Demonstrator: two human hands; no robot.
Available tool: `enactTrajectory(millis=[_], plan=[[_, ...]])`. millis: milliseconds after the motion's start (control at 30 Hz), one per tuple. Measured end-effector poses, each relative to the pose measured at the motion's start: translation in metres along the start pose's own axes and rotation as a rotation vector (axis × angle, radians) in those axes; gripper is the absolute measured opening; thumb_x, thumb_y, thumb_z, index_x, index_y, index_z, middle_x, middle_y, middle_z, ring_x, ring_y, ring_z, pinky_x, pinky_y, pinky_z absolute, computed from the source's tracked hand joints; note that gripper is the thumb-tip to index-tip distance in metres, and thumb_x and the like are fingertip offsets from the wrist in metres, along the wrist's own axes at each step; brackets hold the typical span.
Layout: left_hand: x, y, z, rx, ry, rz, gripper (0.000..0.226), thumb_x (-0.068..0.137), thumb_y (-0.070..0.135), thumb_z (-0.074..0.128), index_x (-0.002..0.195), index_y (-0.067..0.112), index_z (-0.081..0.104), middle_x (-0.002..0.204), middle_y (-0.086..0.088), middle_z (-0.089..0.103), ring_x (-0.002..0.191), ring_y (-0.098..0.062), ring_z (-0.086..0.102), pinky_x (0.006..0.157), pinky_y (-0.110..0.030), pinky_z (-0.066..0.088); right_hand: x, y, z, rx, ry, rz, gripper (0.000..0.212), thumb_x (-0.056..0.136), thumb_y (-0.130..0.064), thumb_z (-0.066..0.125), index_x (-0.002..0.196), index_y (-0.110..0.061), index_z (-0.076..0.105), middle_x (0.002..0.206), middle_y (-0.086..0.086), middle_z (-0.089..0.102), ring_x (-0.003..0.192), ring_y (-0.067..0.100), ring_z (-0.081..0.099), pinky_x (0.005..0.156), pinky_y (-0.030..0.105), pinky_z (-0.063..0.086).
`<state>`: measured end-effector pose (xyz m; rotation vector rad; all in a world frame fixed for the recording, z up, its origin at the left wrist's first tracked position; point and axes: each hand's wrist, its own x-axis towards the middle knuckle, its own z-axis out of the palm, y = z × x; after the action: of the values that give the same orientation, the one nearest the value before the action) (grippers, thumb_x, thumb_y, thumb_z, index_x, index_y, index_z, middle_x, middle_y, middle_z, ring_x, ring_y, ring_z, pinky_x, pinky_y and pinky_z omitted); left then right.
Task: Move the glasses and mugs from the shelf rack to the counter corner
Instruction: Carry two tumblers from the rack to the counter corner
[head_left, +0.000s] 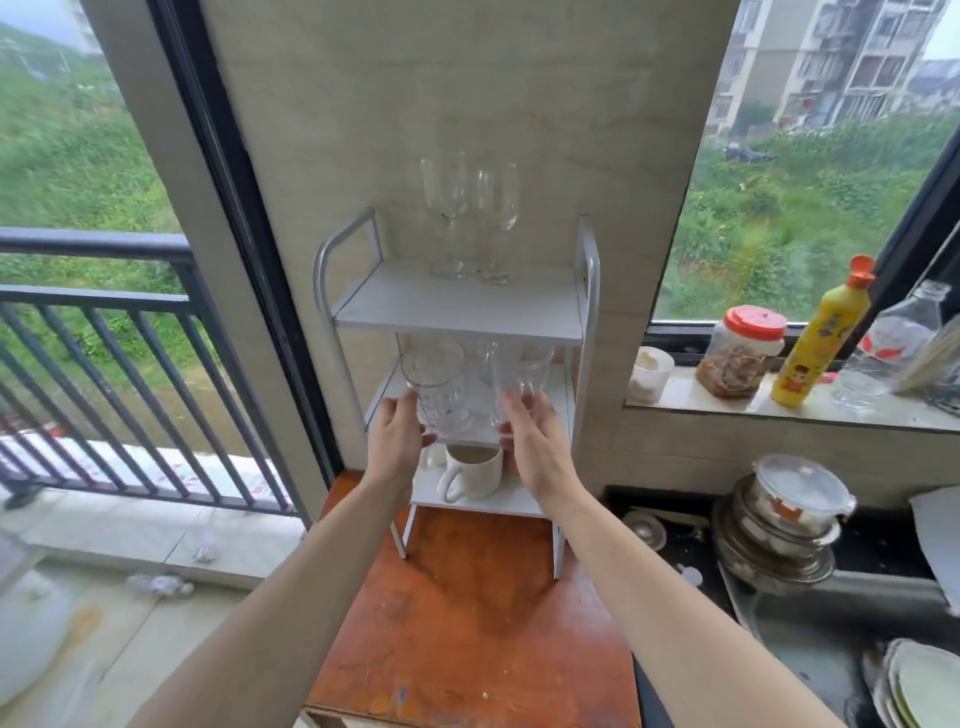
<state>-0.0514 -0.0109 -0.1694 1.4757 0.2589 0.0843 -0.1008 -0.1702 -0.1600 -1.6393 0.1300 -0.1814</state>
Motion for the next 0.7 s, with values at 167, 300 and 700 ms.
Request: enactTrajectory(millis=[167, 300, 700], plan=[[-0.048, -0.016, -0.015, 0.010, 0.164, 0.068, 0.030, 0.099, 0.041, 0.044, 0.080, 0.018, 0.049, 0.078, 0.000, 0.047, 0.079, -0.020, 0.046, 0.076, -0.039, 0.041, -0.031, 0.007, 0.006, 0.064, 0.048, 0.003, 0.049, 0.102, -0.057, 0.044, 0.093, -0.012, 0.062, 0.077, -0.009, 0.058, 0.075, 0.007, 0.054, 0.074, 0.023, 0.044], [-0.091, -0.034, -0.025, 0.005, 0.253, 0.061, 0.031, 0.100, 0.038, 0.042, 0.078, 0.017, 0.048, 0.072, 0.002, 0.047, 0.068, -0.015, 0.045, 0.069, -0.035, 0.040, -0.067, 0.021, 0.003, 0.084, 0.029, -0.086, 0.057, 0.103, -0.052, 0.046, 0.075, -0.002, 0.048, 0.064, -0.005, 0.045, 0.065, 0.010, 0.045, 0.058, 0.017, 0.035], [-0.162, -0.074, -0.005, 0.075, 0.103, 0.002, 0.030, 0.101, 0.031, 0.040, 0.074, 0.017, 0.040, 0.064, 0.006, 0.038, 0.062, -0.012, 0.035, 0.062, -0.035, 0.032, -0.148, 0.065, -0.062, 0.116, 0.117, 0.015, 0.053, 0.091, -0.060, 0.049, 0.055, -0.021, 0.039, 0.059, -0.003, 0.038, 0.055, 0.008, 0.034, 0.057, 0.026, 0.028]])
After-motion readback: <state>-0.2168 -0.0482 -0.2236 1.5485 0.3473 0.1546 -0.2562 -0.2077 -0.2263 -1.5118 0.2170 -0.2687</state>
